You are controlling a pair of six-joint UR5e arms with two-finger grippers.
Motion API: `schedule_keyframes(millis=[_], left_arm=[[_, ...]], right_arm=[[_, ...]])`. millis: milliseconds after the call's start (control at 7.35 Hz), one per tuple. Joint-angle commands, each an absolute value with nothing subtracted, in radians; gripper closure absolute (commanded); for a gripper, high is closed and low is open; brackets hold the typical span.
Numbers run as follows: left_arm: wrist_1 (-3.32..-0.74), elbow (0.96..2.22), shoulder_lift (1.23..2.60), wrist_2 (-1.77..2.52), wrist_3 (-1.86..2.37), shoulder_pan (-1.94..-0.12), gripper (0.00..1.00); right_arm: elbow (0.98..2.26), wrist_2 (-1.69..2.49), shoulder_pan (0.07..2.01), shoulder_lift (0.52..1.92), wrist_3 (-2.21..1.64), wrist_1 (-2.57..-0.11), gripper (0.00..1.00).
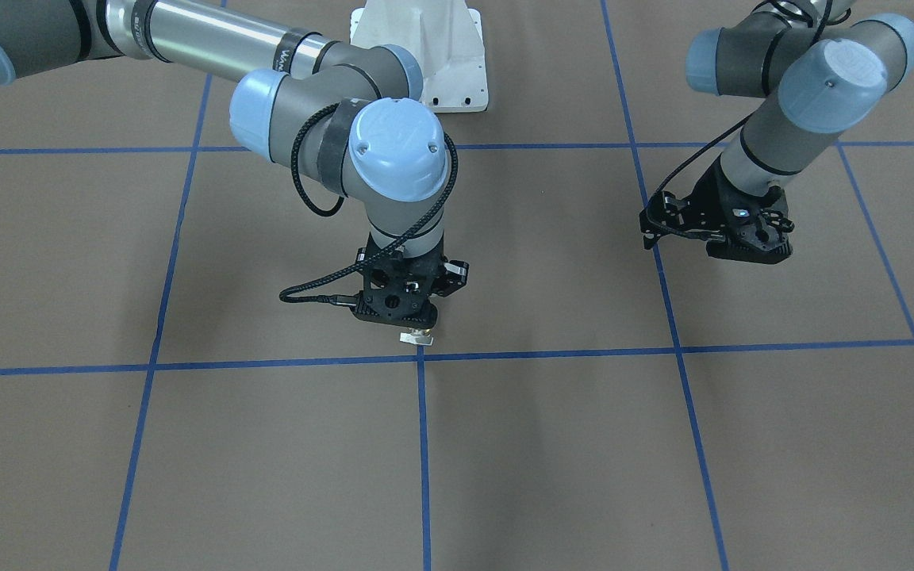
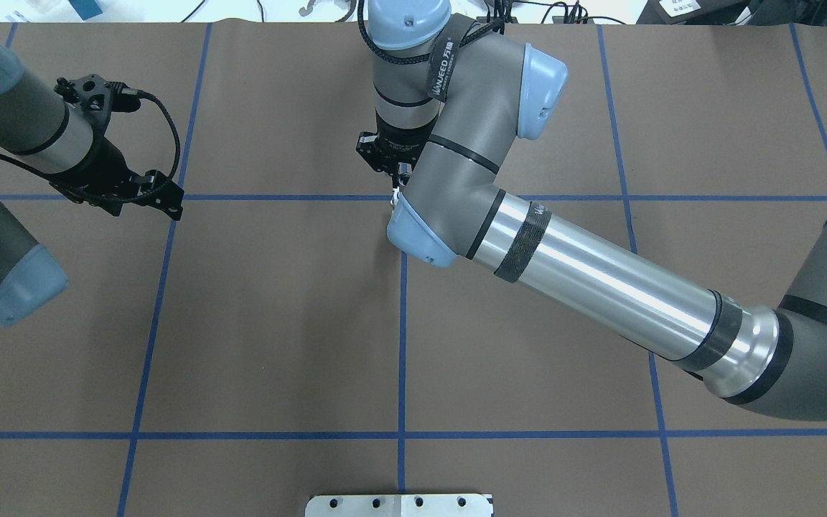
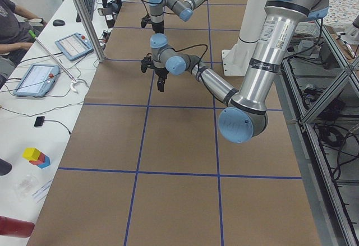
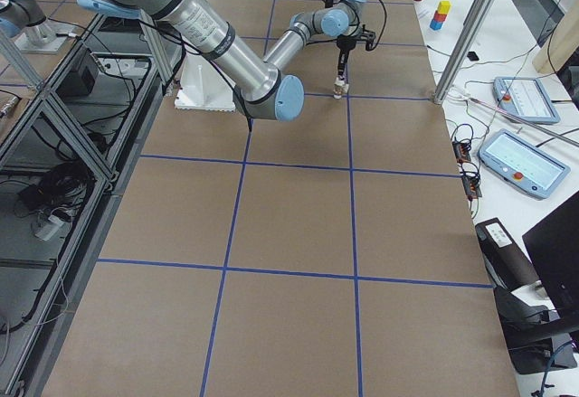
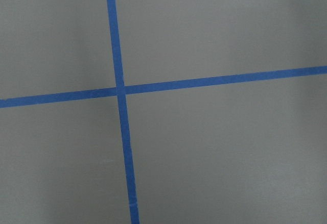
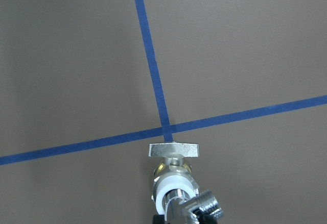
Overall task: Assemble PPR valve and pipe with both arms
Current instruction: 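Press the elbow fitting down onto the valve top with the right gripper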
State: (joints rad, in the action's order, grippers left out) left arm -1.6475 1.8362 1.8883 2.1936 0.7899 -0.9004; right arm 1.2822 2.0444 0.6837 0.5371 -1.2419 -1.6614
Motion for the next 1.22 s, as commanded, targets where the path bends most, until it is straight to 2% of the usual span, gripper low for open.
schedule_keyframes(millis=[0,1088], left_arm=[[-1.647,1.836,1.888,2.194,0.79,-0.9,0.0],[-1.647,1.841,1.887,2.195,0.79,-0.9,0.0]], right_arm=[[1.276,2.043,0.68,0.538,-1.243,-1.66,1.0],[1.253,2.039,0.673,0.532,-1.229,-1.657,1.0]])
